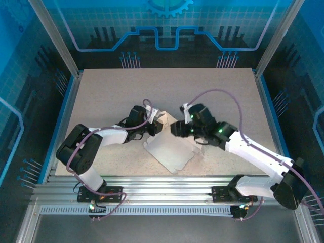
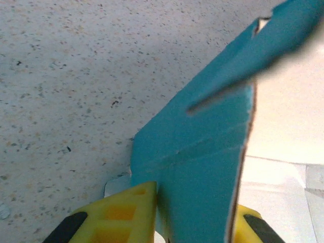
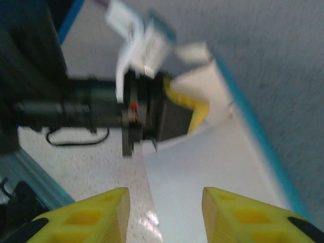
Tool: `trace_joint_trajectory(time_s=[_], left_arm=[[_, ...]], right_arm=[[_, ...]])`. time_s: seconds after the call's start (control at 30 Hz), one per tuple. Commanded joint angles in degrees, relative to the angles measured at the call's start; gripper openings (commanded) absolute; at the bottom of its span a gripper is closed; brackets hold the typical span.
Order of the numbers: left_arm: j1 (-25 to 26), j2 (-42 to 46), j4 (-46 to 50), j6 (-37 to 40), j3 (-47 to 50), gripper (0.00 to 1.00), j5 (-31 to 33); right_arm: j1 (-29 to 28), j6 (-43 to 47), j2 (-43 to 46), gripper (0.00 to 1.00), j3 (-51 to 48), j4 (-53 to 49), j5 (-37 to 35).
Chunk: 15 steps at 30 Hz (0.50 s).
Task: Fold the paper box
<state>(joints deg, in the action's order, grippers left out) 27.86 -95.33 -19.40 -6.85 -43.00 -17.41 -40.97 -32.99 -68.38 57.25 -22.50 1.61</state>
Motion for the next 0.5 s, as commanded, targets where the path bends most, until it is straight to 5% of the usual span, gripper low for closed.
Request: trace_joint_trajectory(time_s=[0.0,0.17,0.47], left_arm=[[0.98,-1.21,0.98,2.49,-0.61,0.17,-2.80],[1.73,-1.37,2.54,3.39,-1.75,0.17,-2.26],[2.05,-1.24,4.54,4.00,-2.95,0.17,-1.56]], right_arm=[[4.98,6.53,-1.94,0.45,5.84,-6.43,3.51],[10.08,7.79,-10.92,0.49,13.97,-7.02,6.91],[10.92,7.29,-23.77,0.51,22.17,-6.44,9.32]])
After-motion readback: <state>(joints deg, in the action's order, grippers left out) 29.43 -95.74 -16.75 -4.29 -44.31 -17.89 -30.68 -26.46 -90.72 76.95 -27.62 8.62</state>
